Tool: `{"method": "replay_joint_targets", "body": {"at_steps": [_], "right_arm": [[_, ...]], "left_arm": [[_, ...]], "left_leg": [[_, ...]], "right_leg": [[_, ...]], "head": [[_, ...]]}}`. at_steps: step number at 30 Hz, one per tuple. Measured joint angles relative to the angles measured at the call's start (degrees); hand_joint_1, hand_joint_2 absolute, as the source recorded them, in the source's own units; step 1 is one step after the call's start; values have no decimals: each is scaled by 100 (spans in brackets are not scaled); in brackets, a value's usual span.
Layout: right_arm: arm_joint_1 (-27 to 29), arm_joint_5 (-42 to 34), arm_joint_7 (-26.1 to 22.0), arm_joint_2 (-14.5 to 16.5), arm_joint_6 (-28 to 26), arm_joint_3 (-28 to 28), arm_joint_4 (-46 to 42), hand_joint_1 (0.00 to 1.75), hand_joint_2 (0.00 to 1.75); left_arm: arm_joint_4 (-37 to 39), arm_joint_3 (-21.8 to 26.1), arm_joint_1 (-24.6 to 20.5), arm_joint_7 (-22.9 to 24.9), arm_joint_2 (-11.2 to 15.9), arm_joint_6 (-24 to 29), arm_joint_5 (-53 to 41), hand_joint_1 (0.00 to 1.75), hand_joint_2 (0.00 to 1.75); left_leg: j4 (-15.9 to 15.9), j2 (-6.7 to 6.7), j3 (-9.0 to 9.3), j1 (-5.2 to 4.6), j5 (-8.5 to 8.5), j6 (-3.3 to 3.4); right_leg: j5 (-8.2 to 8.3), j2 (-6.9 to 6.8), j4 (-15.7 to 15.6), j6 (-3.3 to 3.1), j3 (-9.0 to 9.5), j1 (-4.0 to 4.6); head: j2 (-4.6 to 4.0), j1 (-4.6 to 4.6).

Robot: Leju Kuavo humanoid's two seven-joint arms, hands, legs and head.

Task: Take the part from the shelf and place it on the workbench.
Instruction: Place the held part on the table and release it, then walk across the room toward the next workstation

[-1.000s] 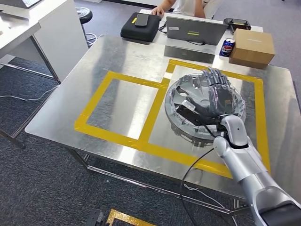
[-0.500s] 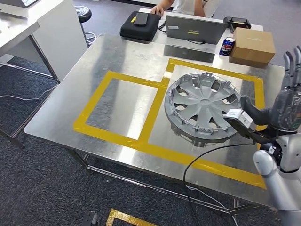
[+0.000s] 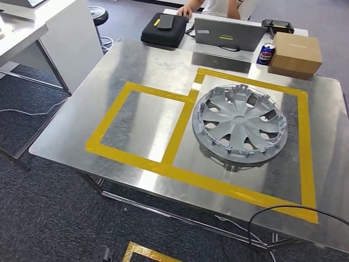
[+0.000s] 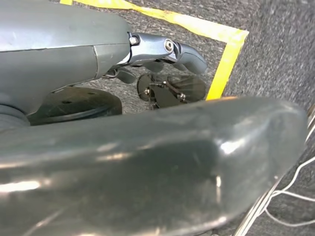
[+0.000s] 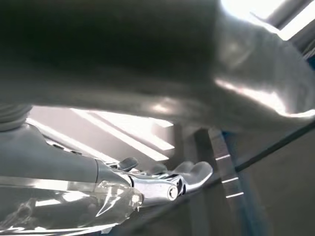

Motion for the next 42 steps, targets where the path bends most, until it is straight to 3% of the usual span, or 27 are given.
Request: {"method": "replay_joint_targets", "body": {"at_steps": [5,8,12,17,19,22,26,31,36,38,40,42], "right_arm": [[508,-845,-295,459,248,-1018,-357,0,0],[501,-1329,-161,807,1296,-1712,-349,0,0],[-10,-1877,-79,1428,2694,-3369,76,0,0],[-600,-4510,840,1998,4182,-4692,1509,0,0],[-746,-5235,925,2150,4458,-5036,2356,0,0],[-865,-5501,845,2386,4402,-5462,3569,0,0],[-914,-4948,701,2647,3691,-5751,5029,0,0],[-978,-4016,479,2704,2724,-5805,6532,0,0],[-1138,-1978,441,2448,361,-5202,8167,0,0],[-1194,-1368,806,2404,286,-4849,8661,0,0],[-1227,-290,1611,2389,684,-4333,9082,0,0],[-1221,1098,2383,2381,1157,-3473,9410,0,0]], "left_arm": [[0,66,-8,-24,-13,34,72,0,0],[0,119,-17,-29,-28,92,131,0,0],[0,160,-15,-49,-41,142,106,0,0],[0,163,-53,-119,-64,142,54,0,0],[0,163,-70,-107,-75,135,51,0,0],[0,163,-72,-67,-79,114,45,0,0],[0,163,-74,16,-76,91,48,0,0],[0,164,-77,34,-71,74,67,0,0],[0,226,-87,-12,-45,-18,181,0,0],[0,250,-95,-33,-33,-26,162,0,0],[0,254,-104,-48,-28,10,86,0,0],[0,249,-114,-92,-26,115,-2,0,0]], "left_leg": [[-1,28,12,0,-10,-10],[-1,43,22,0,-11,-11],[-1,39,22,2,-11,-10],[-1,43,27,6,-13,-15],[-1,42,29,7,-12,-13],[-2,40,30,9,-12,-15],[-4,42,37,19,-21,-34],[-7,43,41,24,-25,-41],[-8,42,42,24,-22,-44],[-8,42,43,25,-19,-47],[-9,42,42,26,-15,-51],[-9,42,42,27,-12,-55]], "right_leg": [[-4,39,0,-13,-5,0],[-6,50,0,-13,-5,-1],[-10,44,0,-13,3,1],[-8,51,0,-26,6,5],[-11,48,0,-22,9,6],[-8,43,2,-18,12,10],[2,51,8,-10,12,21],[-15,50,15,-31,14,26],[-26,48,17,-54,16,27],[-23,48,17,-57,15,28],[-22,47,17,-59,15,30],[-20,48,17,-61,13,30]], "head": [[0,-2],[0,-1],[0,-1],[0,-1],[0,1],[0,-1],[0,-1],[0,-3],[0,-3],[0,-2],[0,-1],[0,-2]]}}
